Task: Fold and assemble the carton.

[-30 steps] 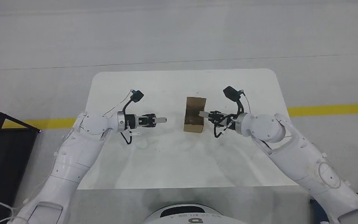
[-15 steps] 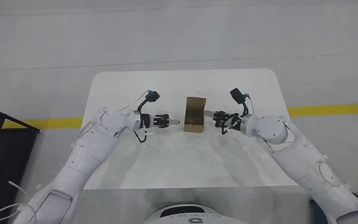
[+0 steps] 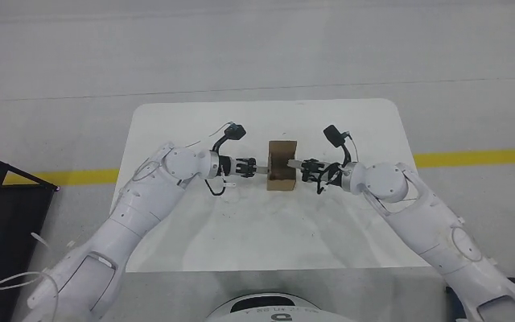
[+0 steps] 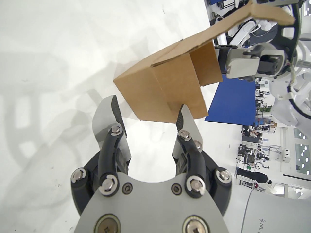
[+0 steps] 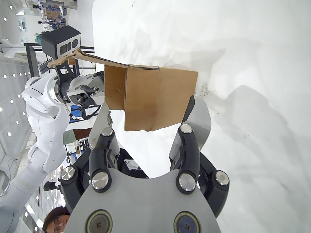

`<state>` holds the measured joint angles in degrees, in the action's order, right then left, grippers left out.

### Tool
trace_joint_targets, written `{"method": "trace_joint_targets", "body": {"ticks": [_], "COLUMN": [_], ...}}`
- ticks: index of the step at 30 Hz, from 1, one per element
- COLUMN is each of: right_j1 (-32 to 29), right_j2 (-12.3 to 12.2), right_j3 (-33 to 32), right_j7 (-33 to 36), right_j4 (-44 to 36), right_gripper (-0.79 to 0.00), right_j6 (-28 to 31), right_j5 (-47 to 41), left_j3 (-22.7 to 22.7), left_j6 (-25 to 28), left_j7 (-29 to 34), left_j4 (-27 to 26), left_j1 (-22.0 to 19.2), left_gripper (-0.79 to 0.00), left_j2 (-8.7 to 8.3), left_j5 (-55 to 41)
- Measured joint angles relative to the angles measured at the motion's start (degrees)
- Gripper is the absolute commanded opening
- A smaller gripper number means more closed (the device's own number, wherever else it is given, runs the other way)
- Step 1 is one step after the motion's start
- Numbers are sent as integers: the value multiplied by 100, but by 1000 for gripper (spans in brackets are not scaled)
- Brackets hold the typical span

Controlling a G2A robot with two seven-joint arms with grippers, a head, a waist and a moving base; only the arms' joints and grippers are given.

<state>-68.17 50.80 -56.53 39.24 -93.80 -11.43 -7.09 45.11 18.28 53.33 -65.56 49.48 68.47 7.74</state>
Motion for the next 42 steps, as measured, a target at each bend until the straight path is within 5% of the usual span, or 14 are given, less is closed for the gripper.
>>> {"method": "trace_joint_targets", "body": {"ticks": [2, 15, 27, 39, 42], "right_j1": [67, 245, -743, -591, -390], "right_j2": [27, 146, -51, 4, 58], "right_j3": [39, 104, -891, -773, -558], "right_j7": [61, 196, -24, 40, 65], "right_j4": [59, 362, 204, -81, -100], "right_gripper": [-265, -271, -283, -308, -400], "right_j6": [41, 301, 926, -92, -378], "right_j5": [1, -32, -328, 28, 226], "left_j3": [-116, -229, -165, -97, -90], "left_j6": [12, 169, 217, 258, 263], "left_j7": [-42, -280, -260, -273, -276], "left_j4": [91, 288, 188, 111, 118], "left_j1": [-86, -306, -233, -179, -174], "left_gripper": [-400, -397, -394, -406, -406], "left_j2": [57, 208, 210, 210, 213], "left_j5": [53, 22, 81, 136, 166]}}
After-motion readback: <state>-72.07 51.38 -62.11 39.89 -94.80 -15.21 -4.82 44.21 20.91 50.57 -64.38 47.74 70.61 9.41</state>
